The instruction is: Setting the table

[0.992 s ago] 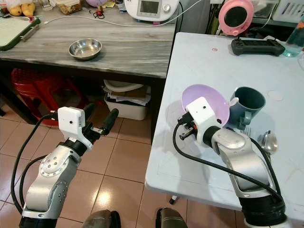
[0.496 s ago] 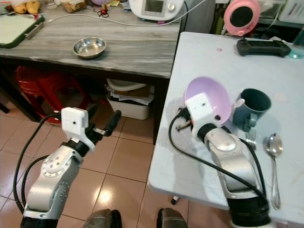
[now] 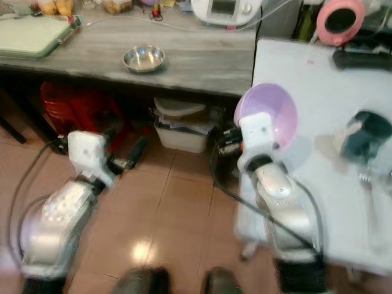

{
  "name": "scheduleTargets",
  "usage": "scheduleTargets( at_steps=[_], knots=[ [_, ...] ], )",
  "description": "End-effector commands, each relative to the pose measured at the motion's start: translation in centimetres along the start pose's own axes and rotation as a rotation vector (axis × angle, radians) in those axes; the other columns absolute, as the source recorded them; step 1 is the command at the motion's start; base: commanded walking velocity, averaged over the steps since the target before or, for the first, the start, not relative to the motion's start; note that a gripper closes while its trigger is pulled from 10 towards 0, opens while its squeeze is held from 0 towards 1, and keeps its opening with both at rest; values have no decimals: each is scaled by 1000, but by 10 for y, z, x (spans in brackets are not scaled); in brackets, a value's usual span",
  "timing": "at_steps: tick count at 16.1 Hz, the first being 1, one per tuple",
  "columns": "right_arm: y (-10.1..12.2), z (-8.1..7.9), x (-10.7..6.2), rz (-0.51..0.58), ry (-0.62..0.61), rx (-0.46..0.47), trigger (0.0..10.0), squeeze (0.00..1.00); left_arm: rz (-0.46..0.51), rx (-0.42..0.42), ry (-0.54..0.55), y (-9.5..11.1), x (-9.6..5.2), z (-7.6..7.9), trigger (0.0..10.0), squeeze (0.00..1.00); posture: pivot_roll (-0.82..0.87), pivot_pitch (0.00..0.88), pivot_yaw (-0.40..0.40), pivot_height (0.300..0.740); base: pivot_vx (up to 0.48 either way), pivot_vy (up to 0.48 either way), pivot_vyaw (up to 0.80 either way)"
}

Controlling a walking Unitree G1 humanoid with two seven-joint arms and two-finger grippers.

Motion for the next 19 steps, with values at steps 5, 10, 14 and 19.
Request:
scheduleTargets(
  at_steps=[5,10,14,19],
  knots=[
    [12,9,0,61,-57,17,10000,0,19,57,32,6,-2,-10,10000,0,-47,108,25,740,49,451,0],
    [15,10,2,83,-74,18,10000,0,30,69,33,8,0,-11,10000,0,-47,107,27,740,330,346,-255],
    [17,10,2,92,-79,17,10000,0,39,85,28,10,1,-9,10000,0,-47,106,28,740,414,145,-184],
    [23,7,3,123,-70,22,10000,0,50,91,26,12,2,-8,10000,0,-46,100,29,740,468,0,-234]
  ],
)
Point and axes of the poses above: a point about 5 cm out from each wrist's last joint towards the gripper, its own x axis pointing out of the wrist towards the gripper, its own y axis along the axis of the wrist's last joint, z = x × y, the point moved 5 cm from there along x, pointing out of the wrist towards the gripper, and after that the axes turned 9 degrees about -x, right-handed, at the moved point
